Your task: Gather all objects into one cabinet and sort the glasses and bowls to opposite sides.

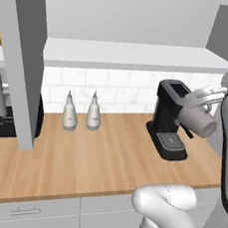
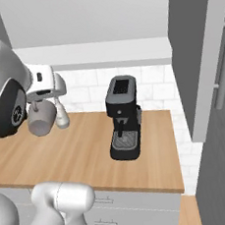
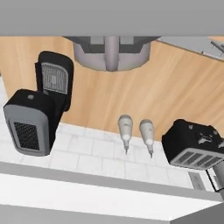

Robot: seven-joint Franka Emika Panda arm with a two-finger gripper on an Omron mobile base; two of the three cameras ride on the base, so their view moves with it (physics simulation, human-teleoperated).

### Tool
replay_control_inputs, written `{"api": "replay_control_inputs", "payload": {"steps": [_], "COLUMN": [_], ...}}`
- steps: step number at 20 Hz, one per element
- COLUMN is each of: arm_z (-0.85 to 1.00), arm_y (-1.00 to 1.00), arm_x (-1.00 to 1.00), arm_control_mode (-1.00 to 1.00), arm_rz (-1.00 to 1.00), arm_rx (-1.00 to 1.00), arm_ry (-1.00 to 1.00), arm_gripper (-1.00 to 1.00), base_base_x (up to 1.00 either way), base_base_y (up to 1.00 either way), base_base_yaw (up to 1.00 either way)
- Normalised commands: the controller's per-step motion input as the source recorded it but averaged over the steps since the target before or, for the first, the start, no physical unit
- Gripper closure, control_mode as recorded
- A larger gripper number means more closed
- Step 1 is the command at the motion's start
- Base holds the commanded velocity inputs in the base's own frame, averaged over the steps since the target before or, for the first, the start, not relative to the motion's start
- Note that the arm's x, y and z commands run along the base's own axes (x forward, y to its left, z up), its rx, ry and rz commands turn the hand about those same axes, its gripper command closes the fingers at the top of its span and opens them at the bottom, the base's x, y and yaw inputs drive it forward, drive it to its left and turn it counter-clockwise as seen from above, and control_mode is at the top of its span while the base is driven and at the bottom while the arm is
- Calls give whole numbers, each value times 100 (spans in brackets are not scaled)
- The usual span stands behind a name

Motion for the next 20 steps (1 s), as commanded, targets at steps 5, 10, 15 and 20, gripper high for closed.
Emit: {"api": "replay_control_inputs", "payload": {"steps": [5, 10, 15, 20], "arm_z": [-38, -11, 0, -3], "arm_y": [19, 6, 0, -15], "arm_x": [0, 4, 9, 8], "arm_control_mode": [-100, -100, -100, -100], "arm_rz": [-4, -8, -15, -8], "arm_rx": [-1, 0, 0, 1], "arm_ry": [-1, 0, 10, 11], "arm_gripper": [100, 100, 100, 100], "base_base_x": [0, 0, 0, 0], "base_base_y": [0, 0, 0, 0], "base_base_yaw": [0, 0, 0, 0]}}
